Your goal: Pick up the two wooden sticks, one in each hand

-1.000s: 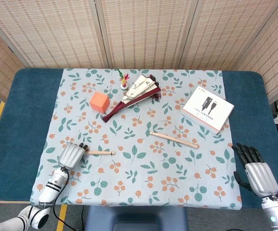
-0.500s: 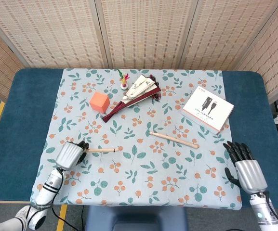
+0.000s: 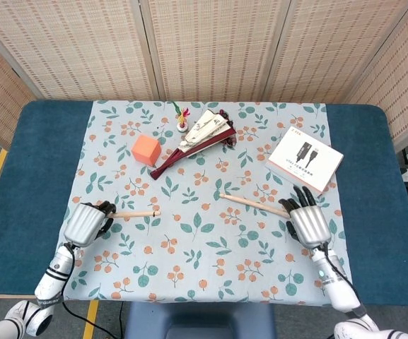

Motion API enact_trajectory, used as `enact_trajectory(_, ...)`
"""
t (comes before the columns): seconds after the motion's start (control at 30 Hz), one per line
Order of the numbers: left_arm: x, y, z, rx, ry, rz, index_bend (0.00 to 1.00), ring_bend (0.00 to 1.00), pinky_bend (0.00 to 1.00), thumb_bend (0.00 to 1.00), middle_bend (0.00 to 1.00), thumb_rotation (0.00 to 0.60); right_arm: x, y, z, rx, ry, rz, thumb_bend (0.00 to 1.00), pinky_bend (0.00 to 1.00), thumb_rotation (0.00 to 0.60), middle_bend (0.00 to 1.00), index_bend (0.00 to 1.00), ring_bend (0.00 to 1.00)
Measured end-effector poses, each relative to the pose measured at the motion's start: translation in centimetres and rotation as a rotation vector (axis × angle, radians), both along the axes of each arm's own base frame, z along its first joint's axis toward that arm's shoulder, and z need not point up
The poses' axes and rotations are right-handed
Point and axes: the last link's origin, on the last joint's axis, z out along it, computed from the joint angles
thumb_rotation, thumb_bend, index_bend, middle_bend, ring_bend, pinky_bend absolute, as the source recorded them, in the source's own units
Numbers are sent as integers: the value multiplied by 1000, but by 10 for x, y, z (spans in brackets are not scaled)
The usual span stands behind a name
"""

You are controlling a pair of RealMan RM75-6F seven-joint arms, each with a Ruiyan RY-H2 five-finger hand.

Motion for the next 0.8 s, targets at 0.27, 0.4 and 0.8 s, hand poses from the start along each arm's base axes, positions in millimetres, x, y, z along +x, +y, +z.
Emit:
enact_trajectory(0.27,-6,1,5,3,4,12,816,844,838,550,857,600,7,-31,-28,39,115,-24,396,0,600,330,274,19)
enact_trajectory(0.4,-6,1,5,-8,-4,17,812,844,836,553,856,600,7,-39,-38,73,108,-59,396,0,600,332,274,21)
enact_trajectory(0.8,-10,6,2,-15,7,35,811,844,836,552,855,600,3,-45,-58,135,141,-88,396,0,600,470,379,138)
